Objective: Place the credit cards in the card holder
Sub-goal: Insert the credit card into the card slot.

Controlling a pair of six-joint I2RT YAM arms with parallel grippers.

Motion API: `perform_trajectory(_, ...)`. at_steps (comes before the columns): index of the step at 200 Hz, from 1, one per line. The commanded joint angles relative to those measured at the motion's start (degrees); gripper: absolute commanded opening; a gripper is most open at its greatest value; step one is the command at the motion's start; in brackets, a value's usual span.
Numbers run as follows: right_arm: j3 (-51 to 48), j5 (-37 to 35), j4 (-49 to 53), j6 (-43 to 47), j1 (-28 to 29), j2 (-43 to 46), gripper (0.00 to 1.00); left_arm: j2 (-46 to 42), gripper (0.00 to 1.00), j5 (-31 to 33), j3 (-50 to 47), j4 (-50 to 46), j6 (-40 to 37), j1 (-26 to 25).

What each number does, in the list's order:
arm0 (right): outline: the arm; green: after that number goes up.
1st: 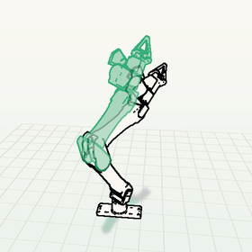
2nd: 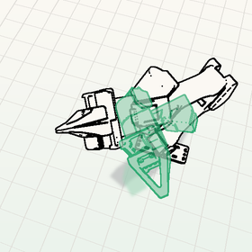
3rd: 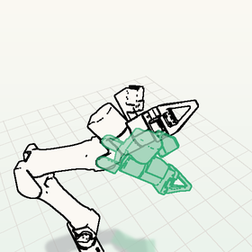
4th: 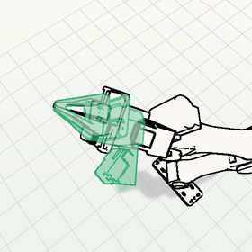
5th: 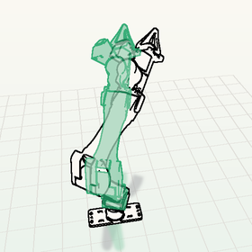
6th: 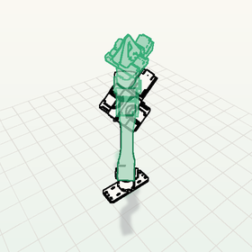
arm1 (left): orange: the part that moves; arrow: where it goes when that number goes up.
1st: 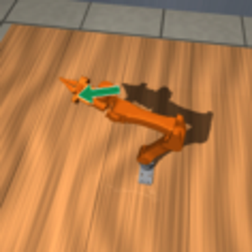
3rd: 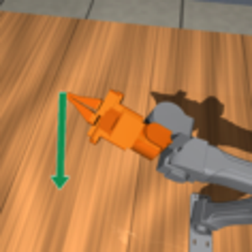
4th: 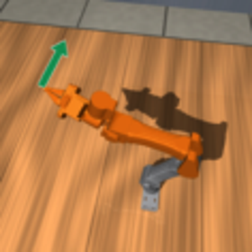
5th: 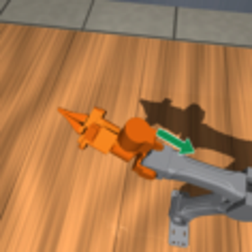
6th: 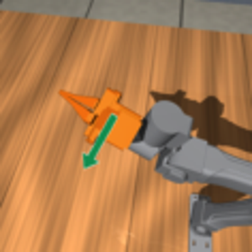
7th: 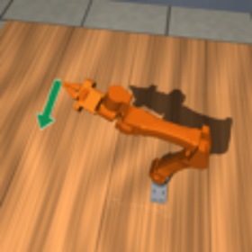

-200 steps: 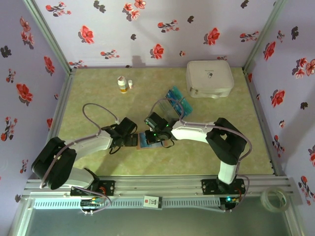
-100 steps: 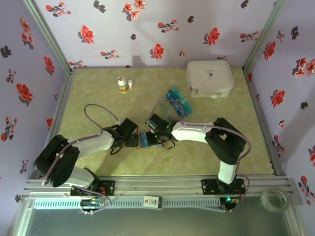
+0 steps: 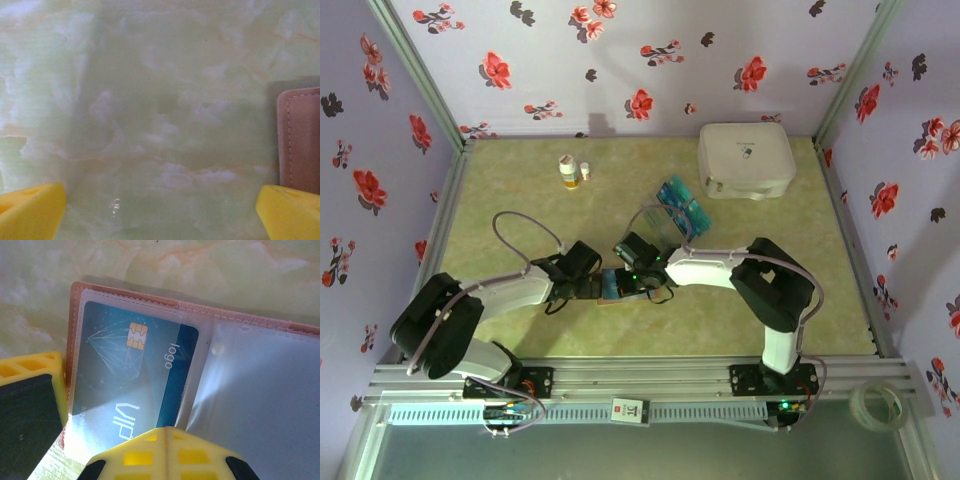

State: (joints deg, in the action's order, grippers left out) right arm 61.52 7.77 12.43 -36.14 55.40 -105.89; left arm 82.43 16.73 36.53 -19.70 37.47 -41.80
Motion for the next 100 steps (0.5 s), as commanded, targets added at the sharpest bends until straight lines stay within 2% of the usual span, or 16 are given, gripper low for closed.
perform_trajectory(1,1.72,1.58,-0.65,-1.03,0.7,-1.84,0.0,2.21,1.0,-0.04,-1.32,0.45,1.18,-0.74)
perform_trajectory(27,1.86,1.61,-0.48,-0.88,0.76,-1.38,0.0,1.26,1.0,0.64,-1.14,-0.64,1.78,-0.74)
perform_trajectory(68,1.55,-0.06,1.09,-0.17,-0.32,2.23,0.0,-3.92,1.0,7.08,0.32,-6.69,5.29,-0.35)
perform_trajectory(100,1.75,-0.3,1.76,0.71,-1.99,3.61,0.0,-7.99,1.0,8.42,0.89,-7.94,5.25,1.31)
